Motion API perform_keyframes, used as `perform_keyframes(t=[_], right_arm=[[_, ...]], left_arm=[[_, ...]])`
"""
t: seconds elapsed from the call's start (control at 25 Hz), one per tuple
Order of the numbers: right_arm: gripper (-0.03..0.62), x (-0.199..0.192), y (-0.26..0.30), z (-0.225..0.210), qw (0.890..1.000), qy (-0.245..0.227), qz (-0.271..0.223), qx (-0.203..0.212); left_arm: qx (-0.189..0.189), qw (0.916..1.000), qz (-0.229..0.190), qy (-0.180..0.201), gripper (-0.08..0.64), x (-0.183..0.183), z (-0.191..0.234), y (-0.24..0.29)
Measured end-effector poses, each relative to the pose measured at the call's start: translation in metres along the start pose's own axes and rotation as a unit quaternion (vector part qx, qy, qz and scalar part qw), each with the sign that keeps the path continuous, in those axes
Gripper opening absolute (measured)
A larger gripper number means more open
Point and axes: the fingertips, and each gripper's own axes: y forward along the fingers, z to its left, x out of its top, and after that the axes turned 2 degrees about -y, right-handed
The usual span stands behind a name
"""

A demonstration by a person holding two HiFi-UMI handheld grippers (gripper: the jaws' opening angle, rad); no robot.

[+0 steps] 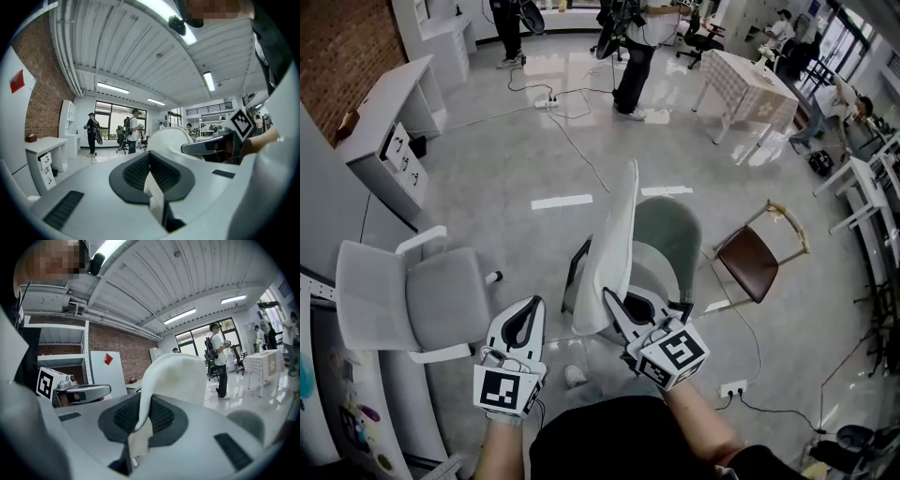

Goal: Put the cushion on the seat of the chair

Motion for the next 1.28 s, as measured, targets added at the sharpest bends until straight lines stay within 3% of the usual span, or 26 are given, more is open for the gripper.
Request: perform_keyframes(t=[0.56, 1.0, 1.28], right_arm=[[0.038, -0.018, -0.024, -0.032, 0.997, 0.020, 0.021, -0.074], [0.038, -0.055, -0.049, -0.077, 0.992, 0.044, 0.056, -0.105], [0.038, -0.105, -0.071, -0.106, 0.985, 0.068, 0.099, -0.125]], left_arm=[[-0.073, 0.9973, 0.010, -0.009, 0.012, -0.014, -0.020, 0.032], [-0.084, 0.9954, 0.042, -0.015, 0.012, -0.037, -0.047, 0.064], [-0.097, 0.9927, 0.068, -0.022, 0.012, -0.059, -0.076, 0.087]])
